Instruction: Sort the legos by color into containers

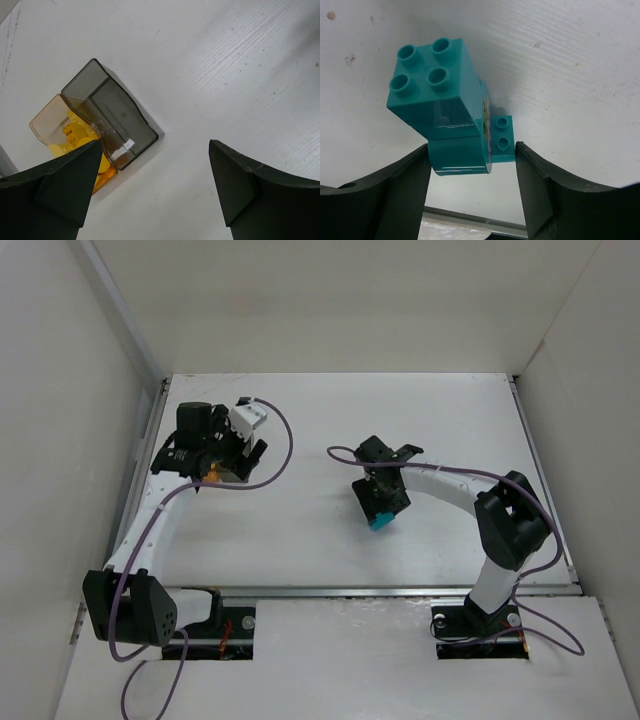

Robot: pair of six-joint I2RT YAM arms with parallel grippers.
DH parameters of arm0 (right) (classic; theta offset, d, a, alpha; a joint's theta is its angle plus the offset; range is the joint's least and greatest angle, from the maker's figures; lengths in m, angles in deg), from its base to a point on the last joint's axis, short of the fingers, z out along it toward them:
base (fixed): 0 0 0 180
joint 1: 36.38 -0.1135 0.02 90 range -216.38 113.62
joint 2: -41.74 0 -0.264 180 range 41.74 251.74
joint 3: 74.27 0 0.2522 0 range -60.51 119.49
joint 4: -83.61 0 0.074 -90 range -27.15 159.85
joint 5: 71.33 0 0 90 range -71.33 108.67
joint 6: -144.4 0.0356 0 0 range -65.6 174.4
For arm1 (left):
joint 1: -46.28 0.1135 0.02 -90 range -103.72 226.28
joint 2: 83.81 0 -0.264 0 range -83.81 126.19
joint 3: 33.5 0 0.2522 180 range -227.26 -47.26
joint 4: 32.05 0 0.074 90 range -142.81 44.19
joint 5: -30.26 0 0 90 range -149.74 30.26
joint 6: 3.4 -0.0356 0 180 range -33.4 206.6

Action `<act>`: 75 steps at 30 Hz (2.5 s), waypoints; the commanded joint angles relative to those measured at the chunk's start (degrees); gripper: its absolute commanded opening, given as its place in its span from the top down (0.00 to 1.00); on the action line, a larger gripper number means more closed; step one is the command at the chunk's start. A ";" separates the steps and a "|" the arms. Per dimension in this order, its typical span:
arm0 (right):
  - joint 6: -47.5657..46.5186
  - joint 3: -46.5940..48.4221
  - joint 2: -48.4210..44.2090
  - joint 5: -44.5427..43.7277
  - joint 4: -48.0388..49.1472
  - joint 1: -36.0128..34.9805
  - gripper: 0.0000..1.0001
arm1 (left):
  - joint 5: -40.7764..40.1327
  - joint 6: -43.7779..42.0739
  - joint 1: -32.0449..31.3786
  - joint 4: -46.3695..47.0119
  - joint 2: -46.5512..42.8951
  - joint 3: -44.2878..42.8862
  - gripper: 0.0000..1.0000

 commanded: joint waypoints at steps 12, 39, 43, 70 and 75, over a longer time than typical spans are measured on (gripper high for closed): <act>-4.26 4.90 0.13 -4.80 4.77 -2.72 0.10 | 1.69 -0.92 -0.18 -1.69 -3.70 1.46 0.15; -12.44 14.05 11.20 -9.19 8.11 -3.33 0.19 | 1.69 -0.40 -0.18 -1.69 -5.29 2.52 0.15; -12.44 12.91 10.68 -6.92 9.16 -3.33 0.43 | 1.69 -1.01 -0.18 -2.22 -5.81 2.52 0.15; -25.53 19.15 -10.16 23.77 20.94 -19.33 1.00 | 47.48 -37.47 -0.18 -30.07 -8.98 -3.81 0.17; -26.76 19.15 -9.63 24.91 20.94 -19.94 1.00 | 48.62 -44.24 -0.79 -36.75 -8.45 -5.22 0.25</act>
